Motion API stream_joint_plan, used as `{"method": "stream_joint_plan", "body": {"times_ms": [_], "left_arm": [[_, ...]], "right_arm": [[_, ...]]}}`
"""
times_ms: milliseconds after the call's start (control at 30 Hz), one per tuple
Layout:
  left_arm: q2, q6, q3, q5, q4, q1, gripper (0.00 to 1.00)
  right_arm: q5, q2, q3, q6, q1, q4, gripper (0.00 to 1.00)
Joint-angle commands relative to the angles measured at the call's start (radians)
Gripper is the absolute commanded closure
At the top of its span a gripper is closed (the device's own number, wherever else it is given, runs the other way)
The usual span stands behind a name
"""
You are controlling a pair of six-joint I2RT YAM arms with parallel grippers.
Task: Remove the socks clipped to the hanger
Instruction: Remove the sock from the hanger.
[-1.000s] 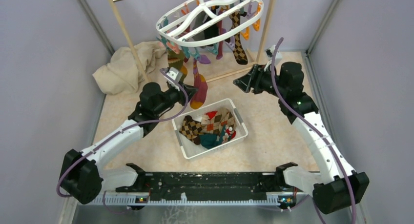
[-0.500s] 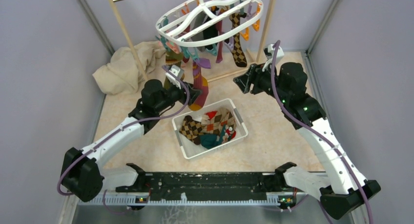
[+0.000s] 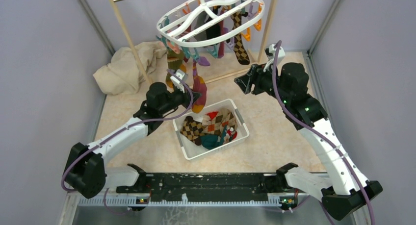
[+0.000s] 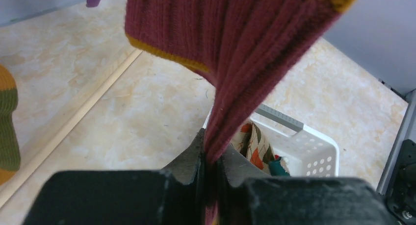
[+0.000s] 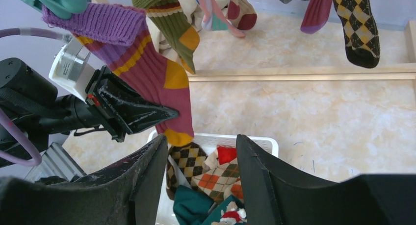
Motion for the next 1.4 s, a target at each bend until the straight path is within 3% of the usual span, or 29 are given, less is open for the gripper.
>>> {"method": "stream_joint_plan", "body": {"times_ms": [0,33,133,433,767,1367], "left_arm": [[0.005,-0.006,0.061,0.016,-0.021,-0.012,0.96],[0.008,-0.003,0.077,0.006,-0.043,-0.017,1.0],[0.015,0.002,0.112,-0.042,-0.091,-0.034,1.0],[0.091,0.051,0.271,-0.304,-0.279,-0.155,1.0],[0.139,0.089,0.337,-0.509,-0.404,-0.231,1.0],[0.169,0.186,0.393,-0.729,-0.504,-0.328,1.0]], "right_arm": [[-0.015,-0.012,0.038,-0.005,0.01,0.016,0.46],[-0.014,-0.013,0.046,-0.01,0.016,0.01,0.46],[0.01,-0.015,0.068,-0.03,0.049,-0.007,0.48],[0.271,0.015,0.15,-0.117,0.273,-0.038,0.49],[0.345,0.125,0.373,-0.18,0.449,-0.037,0.48],[0.441,0.378,0.597,-0.266,0.503,-0.045,0.47]]}}
